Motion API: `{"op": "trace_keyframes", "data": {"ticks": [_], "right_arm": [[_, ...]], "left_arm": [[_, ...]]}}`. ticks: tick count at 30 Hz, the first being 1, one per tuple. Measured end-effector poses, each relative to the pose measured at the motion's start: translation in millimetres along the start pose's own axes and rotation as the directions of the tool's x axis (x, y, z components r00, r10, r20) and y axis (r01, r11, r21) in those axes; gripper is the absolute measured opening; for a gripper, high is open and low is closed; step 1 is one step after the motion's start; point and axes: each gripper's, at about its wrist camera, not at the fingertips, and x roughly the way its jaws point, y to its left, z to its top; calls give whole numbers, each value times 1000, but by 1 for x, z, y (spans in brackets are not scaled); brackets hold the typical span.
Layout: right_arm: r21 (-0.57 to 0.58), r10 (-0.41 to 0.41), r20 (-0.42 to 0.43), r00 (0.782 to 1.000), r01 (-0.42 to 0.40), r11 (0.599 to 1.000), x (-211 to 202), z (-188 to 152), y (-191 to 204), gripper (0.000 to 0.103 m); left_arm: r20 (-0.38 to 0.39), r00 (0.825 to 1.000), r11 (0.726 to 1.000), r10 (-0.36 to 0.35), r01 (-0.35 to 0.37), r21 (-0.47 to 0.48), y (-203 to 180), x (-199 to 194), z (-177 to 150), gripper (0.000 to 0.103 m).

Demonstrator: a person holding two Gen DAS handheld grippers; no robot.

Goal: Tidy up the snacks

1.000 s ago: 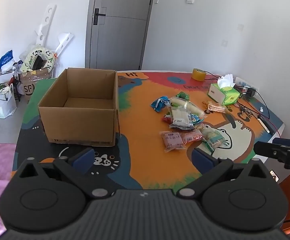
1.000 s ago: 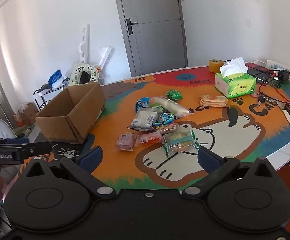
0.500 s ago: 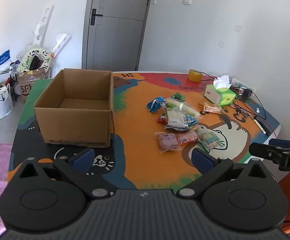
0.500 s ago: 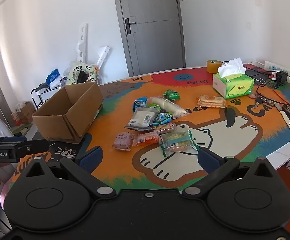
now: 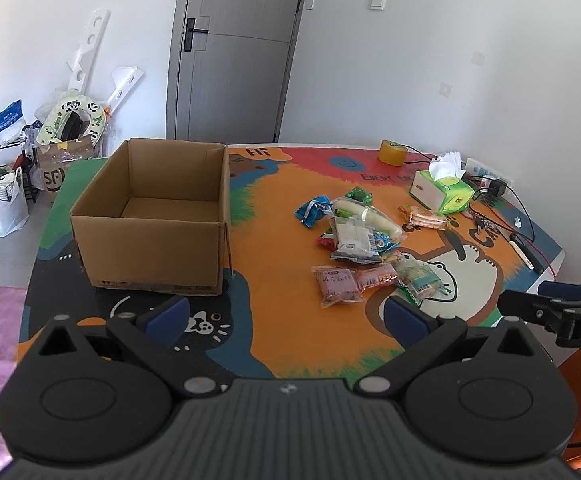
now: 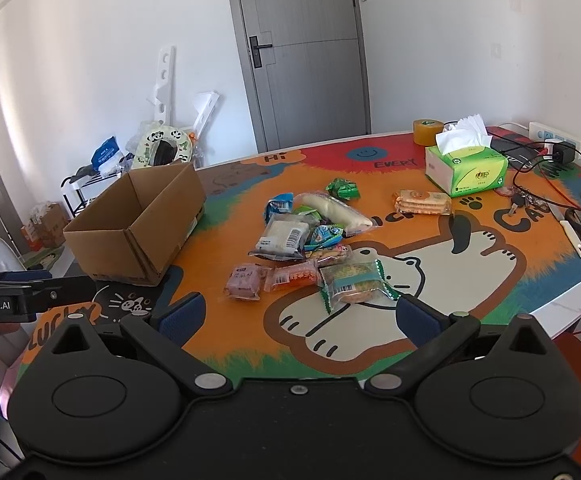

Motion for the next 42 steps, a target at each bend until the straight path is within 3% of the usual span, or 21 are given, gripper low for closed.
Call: {"op": "trace_keyframes", "data": {"ticks": [42], "right_arm": [[-8, -5, 7, 1000, 5, 1000, 0, -5, 2, 103]], "left_arm": [[15, 1000, 1000, -14, 14, 2, -2, -4, 0, 103]]}}
